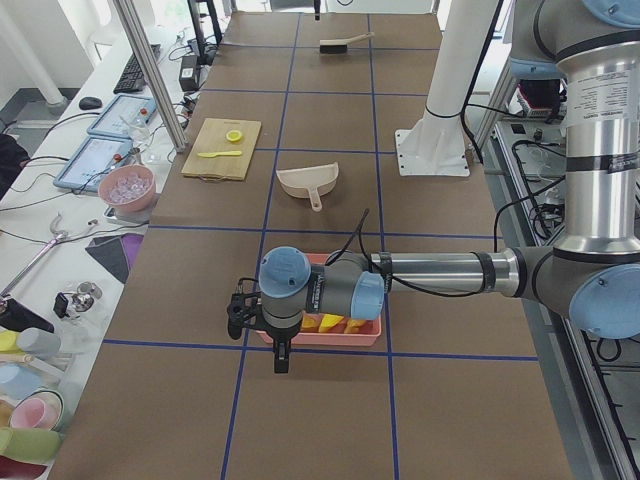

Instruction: Sweep and dump trash into bin

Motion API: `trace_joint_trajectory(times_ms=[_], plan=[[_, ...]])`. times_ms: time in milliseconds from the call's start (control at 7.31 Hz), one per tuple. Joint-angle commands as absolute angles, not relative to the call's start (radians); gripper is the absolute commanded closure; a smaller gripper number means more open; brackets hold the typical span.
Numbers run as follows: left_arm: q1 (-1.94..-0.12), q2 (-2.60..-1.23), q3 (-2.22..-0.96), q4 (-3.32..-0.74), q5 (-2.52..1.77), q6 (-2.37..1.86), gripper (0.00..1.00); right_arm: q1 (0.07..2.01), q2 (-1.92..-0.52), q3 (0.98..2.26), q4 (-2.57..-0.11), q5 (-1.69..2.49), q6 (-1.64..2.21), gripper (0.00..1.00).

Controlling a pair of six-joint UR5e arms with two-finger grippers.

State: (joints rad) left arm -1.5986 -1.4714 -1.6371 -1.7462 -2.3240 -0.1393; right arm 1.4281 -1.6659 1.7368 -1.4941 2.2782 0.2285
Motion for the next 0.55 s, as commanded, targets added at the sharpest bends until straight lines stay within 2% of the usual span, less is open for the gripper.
trace_joint_trajectory(times_ms=[0,410], plan=[[-1.598,-1.474,-1.634,-1.746,-2.324,-0.053,0.02,1.428,-1.666,1.736,-1.493,2.278,0.227,0.00],[-1.598,-1.479,-1.632,-1.736,-2.325,-0.057,0.02,1.428,-1.666,1.736,-1.494,2.276,0.229,0.00]])
